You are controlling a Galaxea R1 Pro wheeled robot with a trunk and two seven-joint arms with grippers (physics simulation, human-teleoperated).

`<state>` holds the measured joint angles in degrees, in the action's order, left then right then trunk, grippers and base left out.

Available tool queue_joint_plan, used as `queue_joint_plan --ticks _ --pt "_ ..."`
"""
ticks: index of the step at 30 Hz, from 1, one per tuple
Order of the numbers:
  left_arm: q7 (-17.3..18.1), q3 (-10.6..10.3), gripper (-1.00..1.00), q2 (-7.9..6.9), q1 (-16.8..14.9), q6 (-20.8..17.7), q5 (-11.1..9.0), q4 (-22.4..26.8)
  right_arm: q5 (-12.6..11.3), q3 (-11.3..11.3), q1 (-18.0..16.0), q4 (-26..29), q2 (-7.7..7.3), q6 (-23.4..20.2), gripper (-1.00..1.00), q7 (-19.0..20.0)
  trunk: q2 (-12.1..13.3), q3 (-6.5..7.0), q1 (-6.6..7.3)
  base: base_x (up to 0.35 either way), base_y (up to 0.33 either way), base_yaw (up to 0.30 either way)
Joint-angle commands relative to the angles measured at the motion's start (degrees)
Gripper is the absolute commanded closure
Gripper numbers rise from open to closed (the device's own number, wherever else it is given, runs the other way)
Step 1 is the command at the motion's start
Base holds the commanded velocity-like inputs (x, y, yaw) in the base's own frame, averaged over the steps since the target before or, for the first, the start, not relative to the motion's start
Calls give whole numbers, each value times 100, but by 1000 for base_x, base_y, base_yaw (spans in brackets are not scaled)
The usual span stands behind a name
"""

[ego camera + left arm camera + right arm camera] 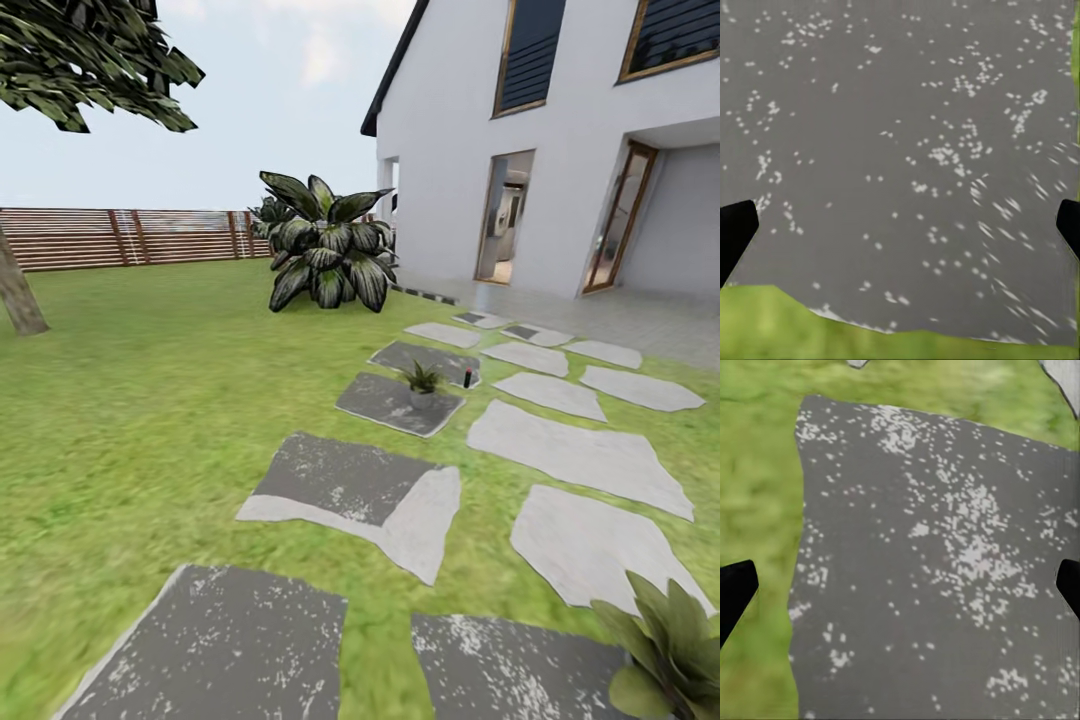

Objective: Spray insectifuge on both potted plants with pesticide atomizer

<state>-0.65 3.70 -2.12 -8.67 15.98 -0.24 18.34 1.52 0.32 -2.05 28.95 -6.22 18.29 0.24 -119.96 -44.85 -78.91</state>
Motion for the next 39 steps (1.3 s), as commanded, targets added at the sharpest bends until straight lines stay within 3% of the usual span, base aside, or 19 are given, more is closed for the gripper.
queue_joint_plan --ticks 1,39 --pt "-5 8 -100 1 -2 19 -2 -5 15 3 -2 -3 -2 18 -100 2 -2 -6 -3 336 74 -8" --pt "-5 1 -100 1 -1 19 -2 -6 15 5 -2 -4 34 16 -100 8 -2 -6 -3 336 74 0"
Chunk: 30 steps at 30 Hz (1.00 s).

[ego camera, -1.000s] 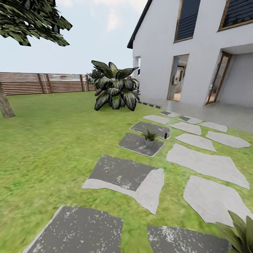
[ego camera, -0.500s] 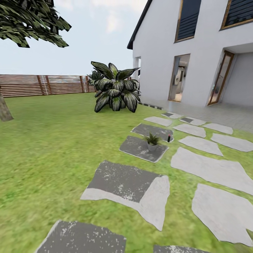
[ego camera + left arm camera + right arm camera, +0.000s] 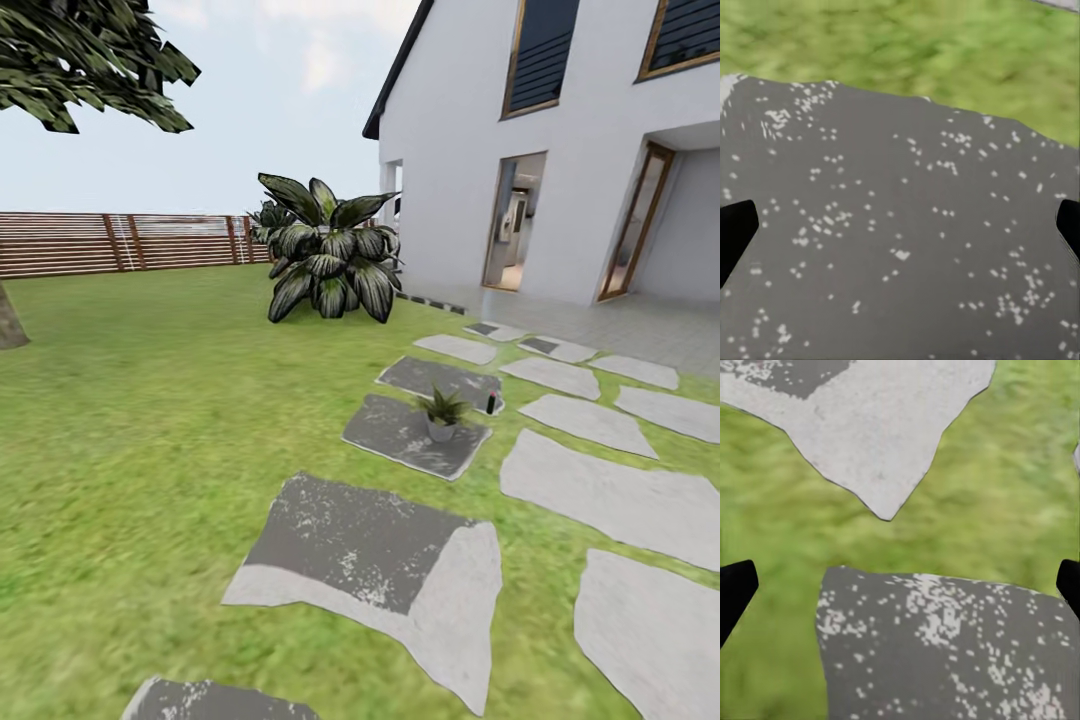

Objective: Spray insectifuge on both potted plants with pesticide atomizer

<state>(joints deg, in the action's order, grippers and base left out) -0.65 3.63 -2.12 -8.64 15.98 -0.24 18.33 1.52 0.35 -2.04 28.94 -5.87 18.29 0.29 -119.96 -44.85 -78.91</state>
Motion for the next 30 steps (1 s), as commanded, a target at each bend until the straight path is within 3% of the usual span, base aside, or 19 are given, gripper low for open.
queue_joint_plan --ticks 1,9,30 --pt "-5 7 -100 1 -1 19 -2 -5 15 3 -2 -4 1 17 -100 4 -2 -6 -3 336 72 0" --pt "-5 6 -100 1 -3 19 0 -5 15 4 -6 -6 6 17 -100 6 -2 -6 -3 336 37 -95" --pt "-5 -3 -100 1 -2 19 7 -5 15 4 -6 -10 6 17 -100 6 -2 -6 -3 337 1 -245"
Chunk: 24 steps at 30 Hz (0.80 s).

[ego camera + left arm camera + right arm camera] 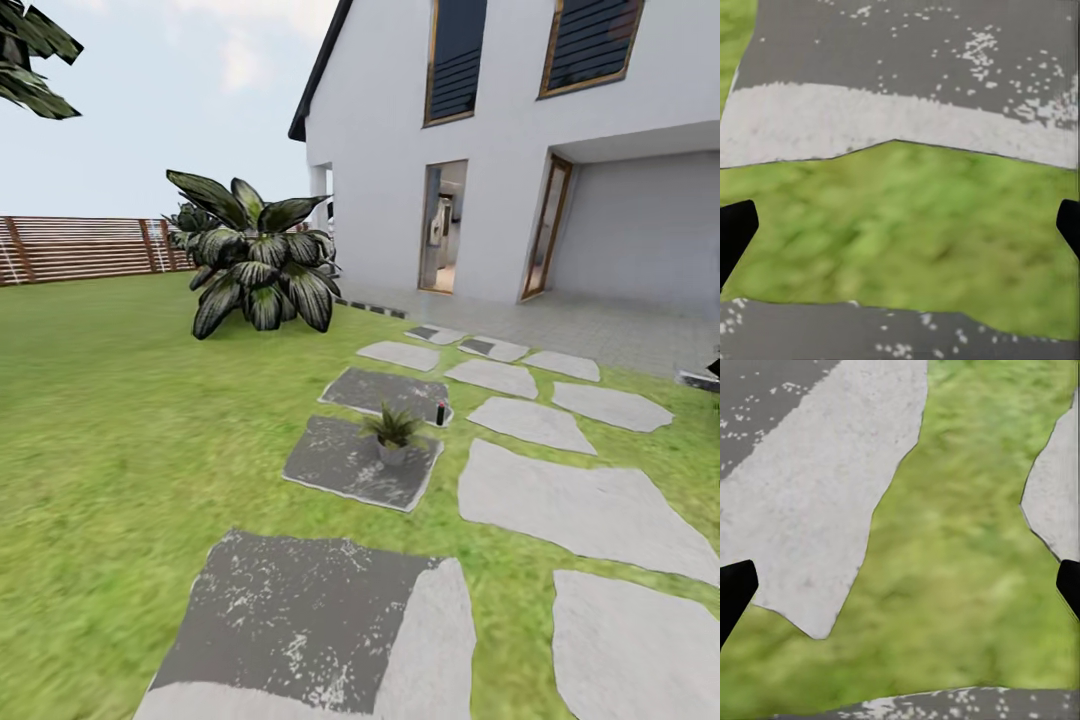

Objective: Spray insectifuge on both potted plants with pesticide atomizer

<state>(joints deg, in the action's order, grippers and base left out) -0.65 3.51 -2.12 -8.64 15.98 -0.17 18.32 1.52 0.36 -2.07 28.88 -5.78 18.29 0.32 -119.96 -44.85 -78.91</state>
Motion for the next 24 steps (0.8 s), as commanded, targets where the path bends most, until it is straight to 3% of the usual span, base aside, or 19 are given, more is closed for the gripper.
queue_joint_plan --ticks 1,14,24 --pt "-5 10 -100 1 0 19 -1 -4 15 2 -3 -5 -2 17 -100 3 -2 -6 -3 337 0 -64" --pt "-5 10 -100 1 3 45 -1 -4 15 7 -2 -5 -2 17 -100 3 -2 -4 -3 337 0 -15" --pt "-5 10 -100 1 3 45 -1 -4 15 5 -2 -5 -2 17 -100 3 -2 24 -3 337 0 -203"
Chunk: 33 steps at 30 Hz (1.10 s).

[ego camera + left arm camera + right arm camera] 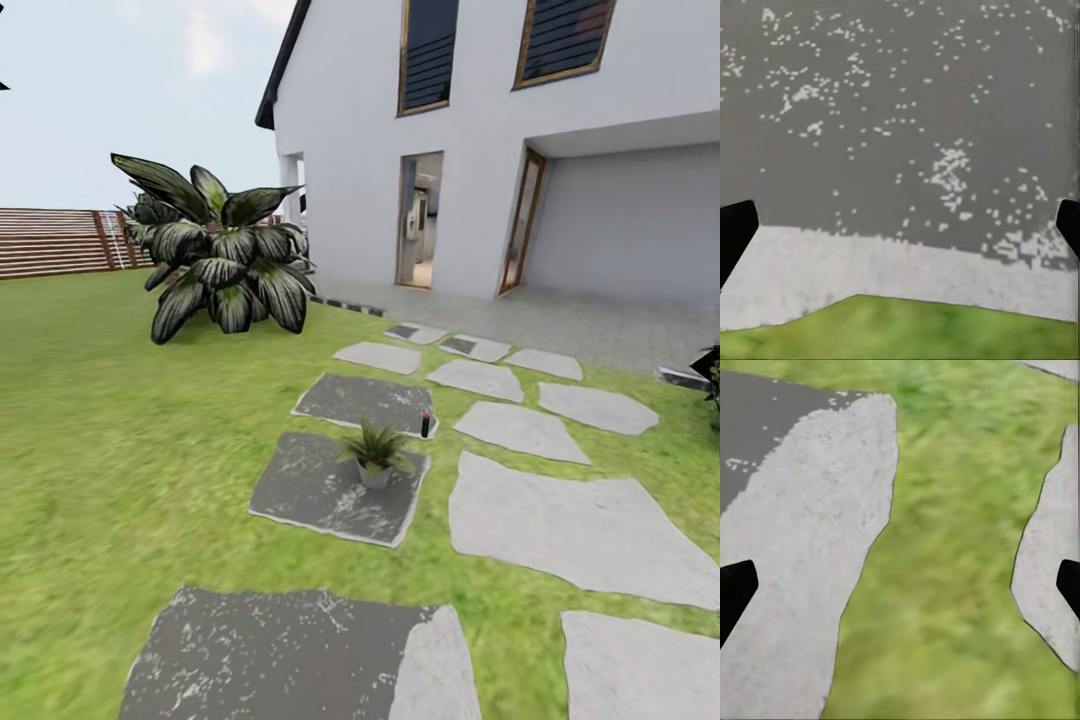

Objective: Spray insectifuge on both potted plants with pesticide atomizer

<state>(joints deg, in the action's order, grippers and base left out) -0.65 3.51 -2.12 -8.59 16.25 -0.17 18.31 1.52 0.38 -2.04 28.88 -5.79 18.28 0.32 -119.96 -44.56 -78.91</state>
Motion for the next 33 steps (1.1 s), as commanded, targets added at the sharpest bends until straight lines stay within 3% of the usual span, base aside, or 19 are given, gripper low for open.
queue_joint_plan --ticks 1,7,33 --pt "-5 10 -100 1 -2 18 -1 -3 15 3 -5 -5 -1 17 -100 3 -2 -2 -3 337 0 -238" --pt "-5 10 -100 1 -2 18 -2 -3 15 5 -6 -5 -1 17 -100 3 -2 11 -3 337 0 -192" --pt "-5 10 -100 1 -2 18 -1 -3 15 6 -4 -5 -1 17 -100 3 -2 17 -3 337 0 -24"
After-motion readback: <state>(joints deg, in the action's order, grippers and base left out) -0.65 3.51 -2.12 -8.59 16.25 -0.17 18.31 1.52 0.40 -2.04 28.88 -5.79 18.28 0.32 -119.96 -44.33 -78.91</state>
